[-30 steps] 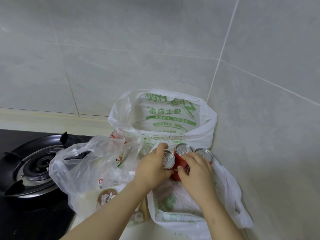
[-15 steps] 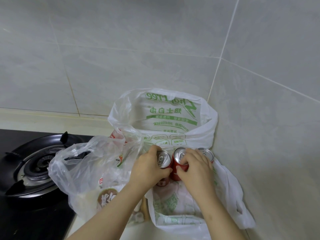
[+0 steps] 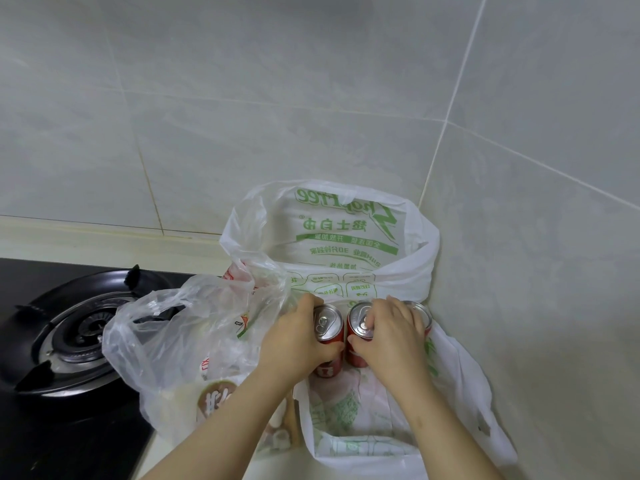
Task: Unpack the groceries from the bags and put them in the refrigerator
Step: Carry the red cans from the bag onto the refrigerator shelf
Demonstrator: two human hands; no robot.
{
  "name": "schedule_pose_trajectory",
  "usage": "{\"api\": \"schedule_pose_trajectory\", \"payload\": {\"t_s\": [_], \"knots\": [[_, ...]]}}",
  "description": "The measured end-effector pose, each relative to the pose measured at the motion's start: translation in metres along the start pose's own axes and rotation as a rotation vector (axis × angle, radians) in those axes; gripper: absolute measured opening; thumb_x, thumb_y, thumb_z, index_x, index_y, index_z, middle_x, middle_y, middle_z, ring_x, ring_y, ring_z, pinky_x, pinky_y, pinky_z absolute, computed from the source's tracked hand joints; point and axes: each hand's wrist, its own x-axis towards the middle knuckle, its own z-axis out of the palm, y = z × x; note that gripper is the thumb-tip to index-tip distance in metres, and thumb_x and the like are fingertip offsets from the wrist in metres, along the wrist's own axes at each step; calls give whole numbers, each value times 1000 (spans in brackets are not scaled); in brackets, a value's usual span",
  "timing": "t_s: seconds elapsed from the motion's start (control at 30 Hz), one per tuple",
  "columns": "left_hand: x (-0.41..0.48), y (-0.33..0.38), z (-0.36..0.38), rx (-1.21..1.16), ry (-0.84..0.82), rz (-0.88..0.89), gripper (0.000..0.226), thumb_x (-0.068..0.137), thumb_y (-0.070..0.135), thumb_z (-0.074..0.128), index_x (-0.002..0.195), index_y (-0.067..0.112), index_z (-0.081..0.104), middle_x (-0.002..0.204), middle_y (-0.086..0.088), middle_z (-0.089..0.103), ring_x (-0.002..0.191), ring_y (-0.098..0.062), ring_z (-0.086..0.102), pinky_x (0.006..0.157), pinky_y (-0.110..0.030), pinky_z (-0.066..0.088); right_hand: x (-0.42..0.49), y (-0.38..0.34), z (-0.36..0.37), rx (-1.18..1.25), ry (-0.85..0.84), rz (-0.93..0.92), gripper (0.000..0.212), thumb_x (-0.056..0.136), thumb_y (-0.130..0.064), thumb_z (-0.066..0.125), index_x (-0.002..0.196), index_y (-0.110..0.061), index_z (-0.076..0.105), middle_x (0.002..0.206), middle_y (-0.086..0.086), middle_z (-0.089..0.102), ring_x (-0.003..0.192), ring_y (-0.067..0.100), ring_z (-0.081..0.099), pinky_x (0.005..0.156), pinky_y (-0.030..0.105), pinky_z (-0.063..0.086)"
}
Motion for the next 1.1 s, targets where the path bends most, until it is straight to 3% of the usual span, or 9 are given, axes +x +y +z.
{"api": "schedule_pose_trajectory", "payload": {"t_s": [0.07, 0.13, 0.2, 0.4, 0.57, 0.77, 0.9, 1.0, 1.1], "knots": [[-1, 1, 0, 8, -6, 0, 64, 66, 35, 74, 121, 23, 42, 111, 10, 60, 101, -16, 59, 78, -30, 48, -1, -2, -1, -15, -4, 25, 41, 77, -27, 70, 111, -14, 51, 121, 2, 57, 135, 23, 35, 107, 34, 12], [-2, 1, 0, 8, -19, 6, 63, 67, 34, 74, 120, 23, 41, 111, 10, 59, 100, -15, 58, 77, -29, 48, -2, 1, -2, -130, -91, 27, 64, 82, -34, 63, 138, -22, 33, 142, -4, 42, 143, 18, 16, 112, 38, 3], [-4, 2, 2, 7, -32, 22, 63, 67, 33, 74, 119, 22, 41, 110, 11, 59, 99, -13, 57, 75, -29, 48, -2, 3, -4, -208, -142, -1, 69, 83, -36, 61, 143, -30, 25, 147, -11, 34, 146, 17, 4, 114, 42, -1], [-7, -1, 4, 32, -77, 42, 68, 69, 30, 75, 124, 22, 36, 115, 9, 58, 103, -15, 56, 75, -31, 48, -8, 2, -1, -221, -169, 16, 67, 80, -36, 65, 136, -36, 29, 135, -11, 48, 145, 22, 3, 113, 49, -3], [-8, -1, 3, -35, -49, 31, 65, 68, 24, 75, 123, 20, 38, 109, 7, 60, 100, -17, 57, 68, -25, 41, -14, 1, 0, -175, -102, 49, 63, 75, -35, 68, 130, -36, 38, 124, -14, 57, 144, 13, 13, 113, 47, -1], [-16, 2, 3, -160, 54, -6, 68, 62, 21, 77, 119, 23, 39, 96, 13, 57, 92, -17, 60, 65, -23, 37, -22, -1, -4, 27, 110, 76, 65, 56, -33, 79, 116, -23, 56, 115, -4, 62, 131, 20, 40, 111, 45, 16], [-19, 8, -8, -278, 101, -54, 71, 56, 19, 80, 115, 28, 40, 95, 17, 58, 87, -9, 58, 64, -20, 41, -23, -7, -17, 252, 200, 173, 66, 49, -23, 84, 109, -19, 58, 106, -1, 62, 109, 26, 53, 99, 44, 38], [-24, 13, -20, -369, 147, -41, 65, 56, 13, 82, 105, 29, 43, 87, 23, 53, 78, 6, 52, 61, -11, 37, -27, -9, -27, 577, 175, 224, 56, 54, -16, 83, 95, -37, 52, 101, -8, 61, 100, 19, 57, 87, 39, 48], [-30, 17, -31, -451, 180, -28, 64, 56, 11, 84, 102, 32, 44, 89, 21, 55, 82, 7, 54, 66, -13, 41, -32, -15, -36, 810, 127, 241, 60, 61, -8, 82, 95, -44, 49, 102, -12, 61, 95, 7, 60, 84, 27, 49]]}}
